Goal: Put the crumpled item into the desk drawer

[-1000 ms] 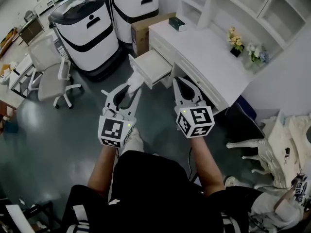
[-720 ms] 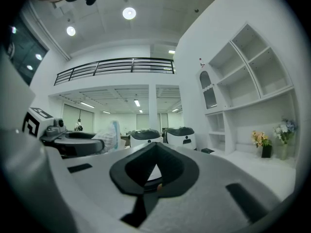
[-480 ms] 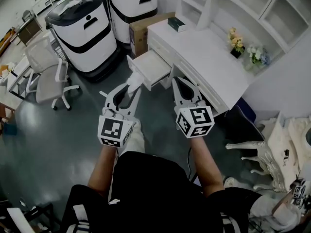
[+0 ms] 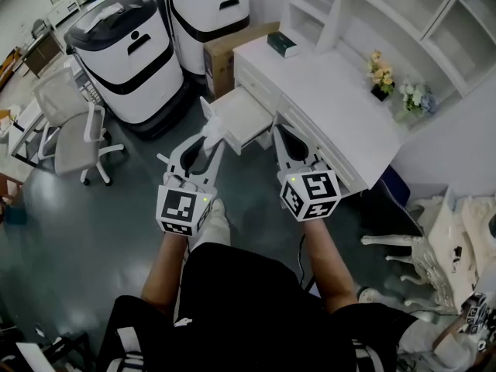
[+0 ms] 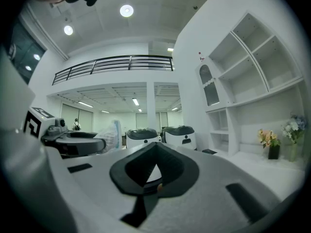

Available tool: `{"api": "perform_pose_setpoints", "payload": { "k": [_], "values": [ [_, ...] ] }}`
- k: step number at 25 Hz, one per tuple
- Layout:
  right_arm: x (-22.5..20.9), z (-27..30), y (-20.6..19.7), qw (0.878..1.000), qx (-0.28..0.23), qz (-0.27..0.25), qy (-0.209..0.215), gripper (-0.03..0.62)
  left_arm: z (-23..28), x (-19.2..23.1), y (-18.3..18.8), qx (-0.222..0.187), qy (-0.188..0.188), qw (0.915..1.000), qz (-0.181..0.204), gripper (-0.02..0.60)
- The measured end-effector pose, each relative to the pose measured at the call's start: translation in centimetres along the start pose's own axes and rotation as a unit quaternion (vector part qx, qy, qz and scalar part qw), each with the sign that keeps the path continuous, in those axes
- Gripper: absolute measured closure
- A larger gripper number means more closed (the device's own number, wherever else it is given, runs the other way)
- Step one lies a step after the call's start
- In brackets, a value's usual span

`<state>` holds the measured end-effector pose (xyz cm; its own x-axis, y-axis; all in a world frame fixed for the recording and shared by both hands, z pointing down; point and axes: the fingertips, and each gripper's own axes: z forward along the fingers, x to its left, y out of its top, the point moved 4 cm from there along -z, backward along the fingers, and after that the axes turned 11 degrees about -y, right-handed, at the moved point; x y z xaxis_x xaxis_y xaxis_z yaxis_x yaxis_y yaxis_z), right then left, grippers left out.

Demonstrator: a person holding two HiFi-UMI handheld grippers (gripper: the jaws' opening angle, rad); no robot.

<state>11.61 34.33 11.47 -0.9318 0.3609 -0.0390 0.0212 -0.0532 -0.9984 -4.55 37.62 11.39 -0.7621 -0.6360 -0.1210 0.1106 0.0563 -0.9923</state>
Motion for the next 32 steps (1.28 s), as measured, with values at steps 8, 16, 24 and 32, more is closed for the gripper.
{"api": "perform_pose_setpoints", "payload": {
  "k": [8, 16, 24, 32],
  "values": [
    [-1.3, 6.3, 0.0, 1.000, 0.014, 0.002, -0.009, 0.600, 4.6, 4.9, -1.3, 0.008, -0.015, 0.9997, -0.019, 0.476],
    [-1.6, 13.0, 0.5, 0.999, 0.024, -0.003, -0.022, 0.599, 8.4, 10.7, -1.5, 0.010, -0.033, 0.9990, -0.027, 0.476],
    [-1.3, 19.8, 1.1, 0.999, 0.031, -0.002, -0.036, 0.600, 11.8, 17.1, -1.7, 0.009, -0.051, 0.9982, -0.031, 0.476],
    [0.0, 26.5, 0.3, 0.998, 0.042, 0.001, -0.039, 0.600, 14.0, 23.1, -3.5, 0.015, -0.059, 0.9974, -0.038, 0.476]
  ]
}}
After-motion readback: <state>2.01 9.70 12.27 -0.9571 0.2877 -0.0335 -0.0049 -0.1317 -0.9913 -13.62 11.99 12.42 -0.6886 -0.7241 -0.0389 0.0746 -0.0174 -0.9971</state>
